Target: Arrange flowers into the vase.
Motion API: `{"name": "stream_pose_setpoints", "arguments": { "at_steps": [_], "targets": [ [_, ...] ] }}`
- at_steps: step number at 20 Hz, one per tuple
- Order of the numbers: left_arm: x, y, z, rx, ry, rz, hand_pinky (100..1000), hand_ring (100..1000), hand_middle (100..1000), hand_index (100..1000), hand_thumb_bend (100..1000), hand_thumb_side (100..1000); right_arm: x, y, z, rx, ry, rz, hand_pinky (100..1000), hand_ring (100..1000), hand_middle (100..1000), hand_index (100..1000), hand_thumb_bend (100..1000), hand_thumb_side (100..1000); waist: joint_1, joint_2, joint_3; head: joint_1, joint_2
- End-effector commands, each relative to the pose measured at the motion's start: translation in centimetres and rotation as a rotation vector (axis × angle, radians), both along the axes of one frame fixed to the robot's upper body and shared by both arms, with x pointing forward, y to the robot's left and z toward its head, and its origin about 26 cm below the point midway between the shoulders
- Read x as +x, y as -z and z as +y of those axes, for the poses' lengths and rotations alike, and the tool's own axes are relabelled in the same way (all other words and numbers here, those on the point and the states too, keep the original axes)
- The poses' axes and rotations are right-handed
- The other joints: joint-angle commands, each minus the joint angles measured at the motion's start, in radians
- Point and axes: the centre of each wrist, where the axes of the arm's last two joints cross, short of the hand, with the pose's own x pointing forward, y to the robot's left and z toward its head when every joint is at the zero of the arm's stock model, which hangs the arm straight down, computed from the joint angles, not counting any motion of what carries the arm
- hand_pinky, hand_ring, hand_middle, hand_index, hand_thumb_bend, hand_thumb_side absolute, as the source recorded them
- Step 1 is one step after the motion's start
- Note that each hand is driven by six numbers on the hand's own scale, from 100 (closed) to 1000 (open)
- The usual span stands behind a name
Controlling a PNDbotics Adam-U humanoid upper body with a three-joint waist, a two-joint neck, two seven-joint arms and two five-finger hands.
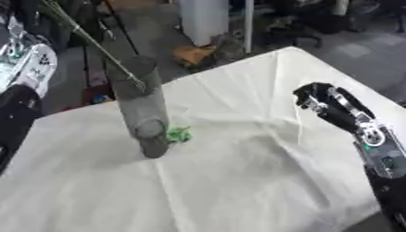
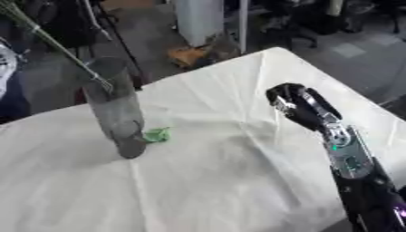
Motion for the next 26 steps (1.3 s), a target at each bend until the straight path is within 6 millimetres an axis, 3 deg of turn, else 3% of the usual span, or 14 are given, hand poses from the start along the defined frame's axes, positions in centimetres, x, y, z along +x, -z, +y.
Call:
{"name": "stream_pose_setpoints", "arguments": {
  "at_steps": [1,8,26],
  "targets": [
    [-0.7,-2.7,1.1,-0.056,-0.031,-0.090,100,100,100,100,718,830,0.1,-1.6,-0.6,-0.019,0.008,-0.043,634,643,528,727,344,775,-0.012,-0.015,0.003,0.000,0.006],
    [-0.8,-3.2,1.5,-0.108,-0.058,-0.114,100,100,100,100,721,825,0.1,-1.6,-0.6,-0.018,0.008,-0.043,634,643,528,727,344,776,-0.013,-0.015,0.005,0.001,0.008],
    [0.4,-1.0,2.2,0.097,-0.130,-0.065,100,100,100,100,690,841,0.0,-1.7,-0.8,-0.021,0.010,-0.042,634,643,527,726,343,774,-0.002,-0.011,0.004,-0.007,0.011]
  ]
}}
